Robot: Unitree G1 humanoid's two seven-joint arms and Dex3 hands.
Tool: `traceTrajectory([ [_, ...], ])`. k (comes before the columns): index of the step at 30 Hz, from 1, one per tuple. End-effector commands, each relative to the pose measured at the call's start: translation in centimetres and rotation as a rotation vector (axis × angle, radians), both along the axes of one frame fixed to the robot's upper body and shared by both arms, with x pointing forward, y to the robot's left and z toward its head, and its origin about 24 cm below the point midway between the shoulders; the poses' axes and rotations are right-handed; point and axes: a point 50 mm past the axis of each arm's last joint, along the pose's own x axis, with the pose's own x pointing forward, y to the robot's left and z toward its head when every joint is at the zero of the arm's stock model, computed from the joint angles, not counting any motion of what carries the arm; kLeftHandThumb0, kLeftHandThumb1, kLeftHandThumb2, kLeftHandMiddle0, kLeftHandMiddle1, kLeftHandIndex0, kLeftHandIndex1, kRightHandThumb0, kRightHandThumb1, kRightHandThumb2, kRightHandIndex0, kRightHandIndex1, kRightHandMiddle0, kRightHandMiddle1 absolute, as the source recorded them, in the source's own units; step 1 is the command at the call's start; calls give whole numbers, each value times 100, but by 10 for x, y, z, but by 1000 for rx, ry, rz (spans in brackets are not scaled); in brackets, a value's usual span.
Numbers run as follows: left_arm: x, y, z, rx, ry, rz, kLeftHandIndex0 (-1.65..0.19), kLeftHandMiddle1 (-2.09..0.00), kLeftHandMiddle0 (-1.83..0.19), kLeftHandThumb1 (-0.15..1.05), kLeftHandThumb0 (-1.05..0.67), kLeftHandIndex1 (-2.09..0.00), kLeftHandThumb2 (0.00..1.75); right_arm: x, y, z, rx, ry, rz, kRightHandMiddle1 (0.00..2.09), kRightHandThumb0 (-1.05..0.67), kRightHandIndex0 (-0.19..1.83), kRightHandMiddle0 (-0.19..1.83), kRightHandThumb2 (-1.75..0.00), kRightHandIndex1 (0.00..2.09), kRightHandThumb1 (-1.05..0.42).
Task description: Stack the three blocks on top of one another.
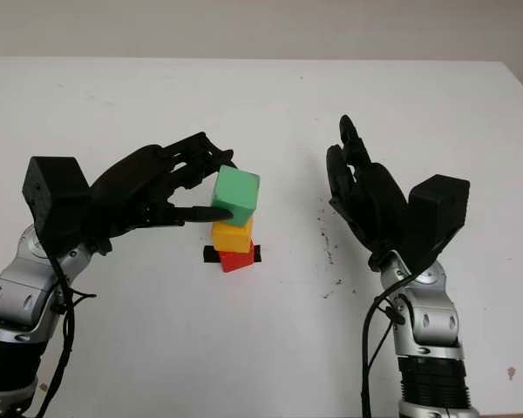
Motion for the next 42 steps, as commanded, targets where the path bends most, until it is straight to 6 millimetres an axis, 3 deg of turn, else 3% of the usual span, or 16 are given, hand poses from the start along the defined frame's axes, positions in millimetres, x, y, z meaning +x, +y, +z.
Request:
traceTrajectory([
  [1,1,-1,3,18,-10,-7,-26,-6,-14,101,-50,-169,5,-1,-2,3,1,-15,0,0,-68,-19,-19,-61,0,-105],
  [12,-1,0,3,84,-24,-2,-29,-7,-16,100,-51,-169,5,-2,-3,3,-5,-14,-5,0,-68,-19,-19,-61,0,-105],
  [21,-2,1,6,136,4,35,-33,-6,-16,96,-48,-149,5,-2,-1,4,-5,-18,6,0,-68,-19,-19,-62,0,-105],
  [34,-5,1,9,142,7,42,-21,-4,-9,97,-49,-116,6,-2,-2,4,-7,-15,4,0,-68,-19,-19,-63,0,-105],
  [36,-6,1,11,150,4,38,-16,-4,-7,97,-51,-106,6,-1,-2,4,-9,-16,4,0,-68,-19,-19,-63,0,-105],
  [38,-7,1,11,154,-4,23,-10,-4,-2,97,-52,-73,5,-1,-2,4,-11,-16,6,0,-67,-19,-19,-63,0,-105],
  [39,-8,1,11,153,-7,15,-12,-5,1,97,-53,-47,5,-1,-2,4,-9,-15,6,0,-66,-19,-19,-63,0,-105],
  [42,-11,1,11,151,-22,-7,-5,-4,7,97,-60,-18,5,-1,-2,4,-4,-10,5,0,-67,-19,-19,-62,0,-105],
])
